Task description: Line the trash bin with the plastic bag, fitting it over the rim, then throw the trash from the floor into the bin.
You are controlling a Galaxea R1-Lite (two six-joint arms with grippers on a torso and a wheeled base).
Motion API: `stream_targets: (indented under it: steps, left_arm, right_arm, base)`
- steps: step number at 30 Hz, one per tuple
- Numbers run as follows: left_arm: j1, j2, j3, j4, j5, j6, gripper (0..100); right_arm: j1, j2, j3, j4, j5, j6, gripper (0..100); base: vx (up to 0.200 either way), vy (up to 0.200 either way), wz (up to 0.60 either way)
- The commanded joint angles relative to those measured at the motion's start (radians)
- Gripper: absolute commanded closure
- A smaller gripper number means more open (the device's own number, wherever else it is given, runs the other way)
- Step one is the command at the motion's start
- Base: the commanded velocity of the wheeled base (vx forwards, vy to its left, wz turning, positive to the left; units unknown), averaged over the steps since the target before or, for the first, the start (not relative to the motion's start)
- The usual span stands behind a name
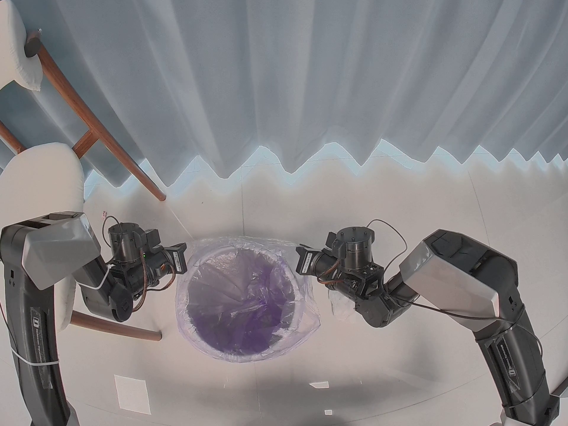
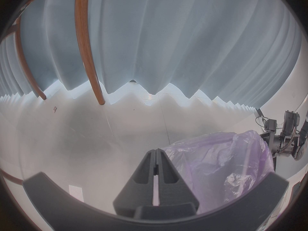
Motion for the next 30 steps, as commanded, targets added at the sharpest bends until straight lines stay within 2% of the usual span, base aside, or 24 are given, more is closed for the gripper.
stream_targets:
  steps: [1,4,5,7,8,17,21,27,30]
  left_arm:
    - [-0.001,0.013,0.005,0.0,0.01,-0.013,100]
    - [-0.002,0.021,0.01,0.0,0.027,-0.019,100]
    - [-0.004,0.02,0.019,-0.002,0.029,-0.019,100]
    - [-0.005,0.013,0.03,-0.003,0.029,-0.019,100]
    - [-0.007,0.009,0.031,-0.008,0.029,-0.019,0]
    - [0.001,-0.088,0.082,-0.071,0.027,-0.028,0]
    - [0.001,-0.178,0.108,-0.094,0.03,-0.105,0]
    - [-0.031,-0.28,0.2,-0.167,0.029,-0.118,0]
    - [-0.07,-0.341,0.355,-0.221,0.021,-0.126,0]
  right_arm:
    - [0.003,0.012,0.004,0.001,0.0,0.0,100]
    - [0.003,0.018,0.009,-0.002,0.0,0.0,100]
    - [0.003,0.018,0.013,-0.014,0.0,0.001,0]
    - [0.001,0.014,0.016,-0.031,0.0,0.01,0]
    - [0.003,0.005,0.021,-0.056,-0.003,0.04,0]
    - [0.0,-0.129,0.165,-0.071,-0.026,0.182,0]
    - [-0.014,-0.212,0.297,-0.097,-0.035,0.28,0]
    - [-0.083,-0.374,0.48,-0.092,-0.04,0.303,0]
    - [-0.134,-0.468,0.57,-0.008,-0.017,0.297,0]
  base:
    - [0.0,0.0,0.0]
    - [0.0,0.0,0.0]
    - [0.0,0.0,0.0]
    - [0.0,0.0,0.0]
    - [0.0,0.0,0.0]
    - [0.0,0.0,0.0]
    - [0.0,0.0,0.0]
    - [0.0,0.0,0.0]
    - [-0.2,0.0,0.0]
